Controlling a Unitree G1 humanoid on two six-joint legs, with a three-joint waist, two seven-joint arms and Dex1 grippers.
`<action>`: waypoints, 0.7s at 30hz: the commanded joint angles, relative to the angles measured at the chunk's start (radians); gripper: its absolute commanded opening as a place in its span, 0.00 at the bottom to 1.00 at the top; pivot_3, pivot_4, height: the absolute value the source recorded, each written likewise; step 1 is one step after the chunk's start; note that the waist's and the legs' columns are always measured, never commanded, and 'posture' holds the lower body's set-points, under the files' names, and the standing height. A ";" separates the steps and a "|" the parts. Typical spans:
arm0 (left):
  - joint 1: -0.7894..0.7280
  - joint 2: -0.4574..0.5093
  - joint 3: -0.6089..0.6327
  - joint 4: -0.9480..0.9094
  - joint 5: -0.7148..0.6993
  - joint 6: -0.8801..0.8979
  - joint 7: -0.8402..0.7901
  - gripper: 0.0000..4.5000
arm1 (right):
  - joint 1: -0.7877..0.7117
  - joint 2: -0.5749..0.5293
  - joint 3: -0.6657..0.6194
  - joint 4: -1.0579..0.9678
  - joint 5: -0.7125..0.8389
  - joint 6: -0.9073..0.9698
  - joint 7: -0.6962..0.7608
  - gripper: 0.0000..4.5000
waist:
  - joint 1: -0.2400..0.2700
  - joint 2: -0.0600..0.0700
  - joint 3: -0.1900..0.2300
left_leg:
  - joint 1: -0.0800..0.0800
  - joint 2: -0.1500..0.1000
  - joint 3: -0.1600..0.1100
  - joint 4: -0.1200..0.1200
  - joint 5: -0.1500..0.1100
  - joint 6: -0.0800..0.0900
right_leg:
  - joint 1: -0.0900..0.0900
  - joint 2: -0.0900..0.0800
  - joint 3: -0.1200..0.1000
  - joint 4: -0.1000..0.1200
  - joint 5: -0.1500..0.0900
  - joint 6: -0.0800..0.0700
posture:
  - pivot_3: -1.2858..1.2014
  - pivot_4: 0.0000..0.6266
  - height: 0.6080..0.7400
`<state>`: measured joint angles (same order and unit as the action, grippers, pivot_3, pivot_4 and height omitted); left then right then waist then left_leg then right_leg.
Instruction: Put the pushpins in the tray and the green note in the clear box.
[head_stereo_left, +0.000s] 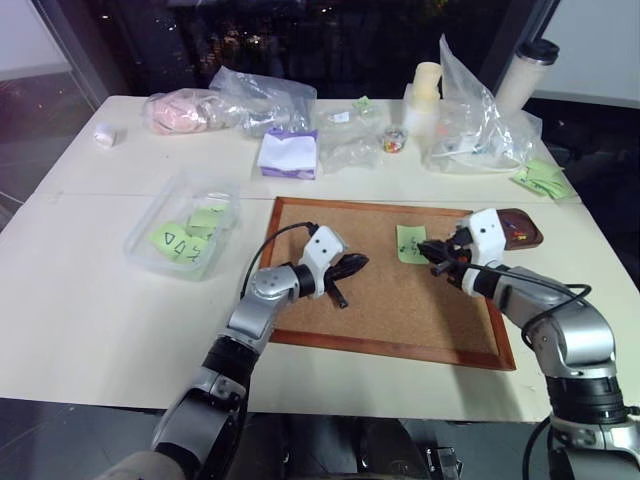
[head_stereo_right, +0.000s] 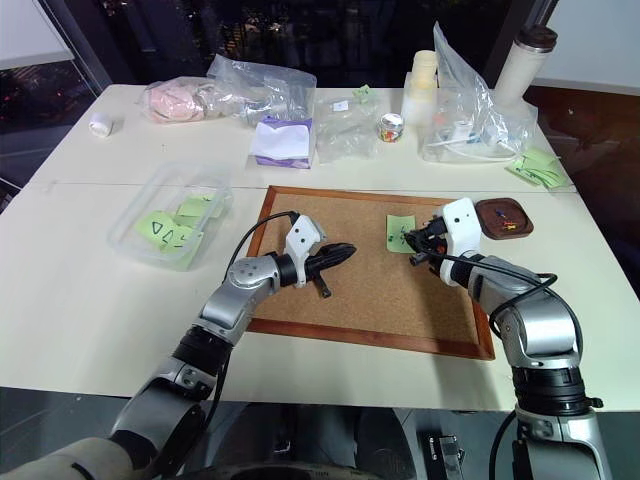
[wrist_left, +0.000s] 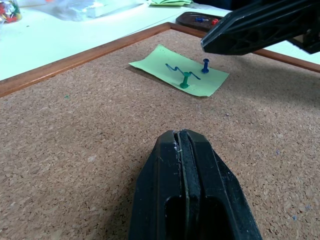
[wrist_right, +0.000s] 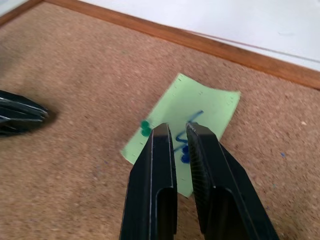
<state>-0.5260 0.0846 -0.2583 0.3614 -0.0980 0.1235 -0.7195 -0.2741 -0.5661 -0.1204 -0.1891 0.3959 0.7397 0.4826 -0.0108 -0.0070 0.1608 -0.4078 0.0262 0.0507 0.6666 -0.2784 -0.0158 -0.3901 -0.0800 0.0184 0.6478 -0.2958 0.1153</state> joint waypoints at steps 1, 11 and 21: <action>0.014 0.013 0.000 0.018 0.013 0.017 0.003 0.00 | -0.011 0.006 0.004 0.006 -0.014 -0.037 0.011 0.12 | 0.000 0.000 0.000 | 0.000 0.000 0.000 0.000 0.000 0.000 | 0.000 0.000 0.000 0.000 0.000 0.000 | 0.52 0.24 1.00; 0.022 0.014 -0.002 0.009 0.013 0.020 0.008 0.00 | -0.019 0.023 0.022 0.044 -0.034 -0.057 0.018 0.12 | -0.001 0.000 0.000 | 0.000 0.000 0.000 0.000 0.000 0.000 | 0.000 0.000 0.000 0.000 0.000 0.000 | 0.52 0.24 1.00; 0.020 0.014 0.000 0.009 0.013 0.019 0.009 0.00 | -0.028 0.037 0.030 0.090 -0.068 -0.086 0.019 0.00 | -0.001 0.000 0.000 | 0.000 0.000 0.000 0.000 0.000 0.000 | 0.000 0.000 0.000 0.000 0.000 0.000 | 0.52 0.24 1.00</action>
<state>-0.5227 0.0889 -0.2587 0.3532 -0.0971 0.1280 -0.7169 -0.2872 -0.5335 -0.0814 -0.0866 0.3275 0.6702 0.4991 -0.0117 -0.0070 0.1609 -0.4078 0.0264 0.0507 0.6666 -0.2783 -0.0159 -0.3902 -0.0796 0.0184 0.6479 -0.2958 0.1153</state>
